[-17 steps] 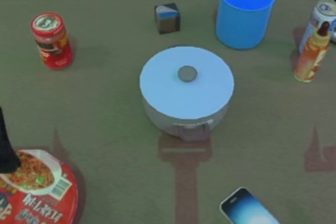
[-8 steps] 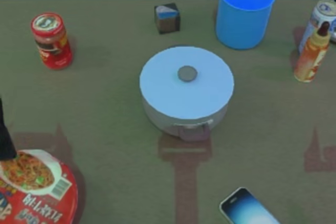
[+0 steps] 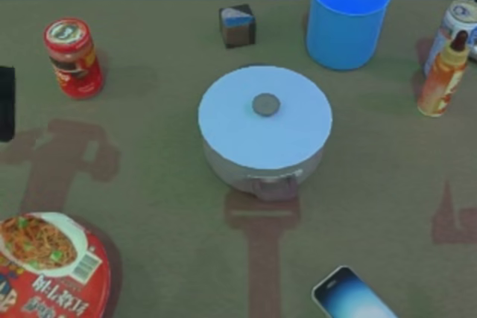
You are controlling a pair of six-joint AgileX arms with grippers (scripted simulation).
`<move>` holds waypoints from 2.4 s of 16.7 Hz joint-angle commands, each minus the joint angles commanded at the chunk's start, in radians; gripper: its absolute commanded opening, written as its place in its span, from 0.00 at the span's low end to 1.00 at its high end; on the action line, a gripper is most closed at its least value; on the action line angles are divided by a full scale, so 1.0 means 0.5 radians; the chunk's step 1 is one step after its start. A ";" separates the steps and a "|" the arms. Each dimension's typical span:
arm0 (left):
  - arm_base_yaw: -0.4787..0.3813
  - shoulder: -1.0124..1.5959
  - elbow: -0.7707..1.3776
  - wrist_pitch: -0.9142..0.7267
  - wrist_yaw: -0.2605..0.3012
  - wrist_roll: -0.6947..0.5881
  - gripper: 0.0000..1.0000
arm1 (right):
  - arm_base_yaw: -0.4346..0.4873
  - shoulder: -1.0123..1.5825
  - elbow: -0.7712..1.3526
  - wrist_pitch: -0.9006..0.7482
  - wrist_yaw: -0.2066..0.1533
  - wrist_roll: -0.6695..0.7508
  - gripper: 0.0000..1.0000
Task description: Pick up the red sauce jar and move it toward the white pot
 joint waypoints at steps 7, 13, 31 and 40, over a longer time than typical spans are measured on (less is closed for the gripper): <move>-0.024 1.390 1.410 -0.796 0.079 0.266 1.00 | 0.000 0.000 0.000 0.000 0.000 0.000 1.00; -0.019 2.528 2.605 -1.396 0.085 0.482 1.00 | 0.000 0.000 0.000 0.000 0.000 0.000 1.00; 0.019 3.762 3.967 -1.959 0.013 0.729 1.00 | 0.000 0.000 0.000 0.000 0.000 0.000 1.00; 0.014 3.682 3.426 -1.494 0.008 0.716 1.00 | 0.000 0.000 0.000 0.000 0.000 0.000 1.00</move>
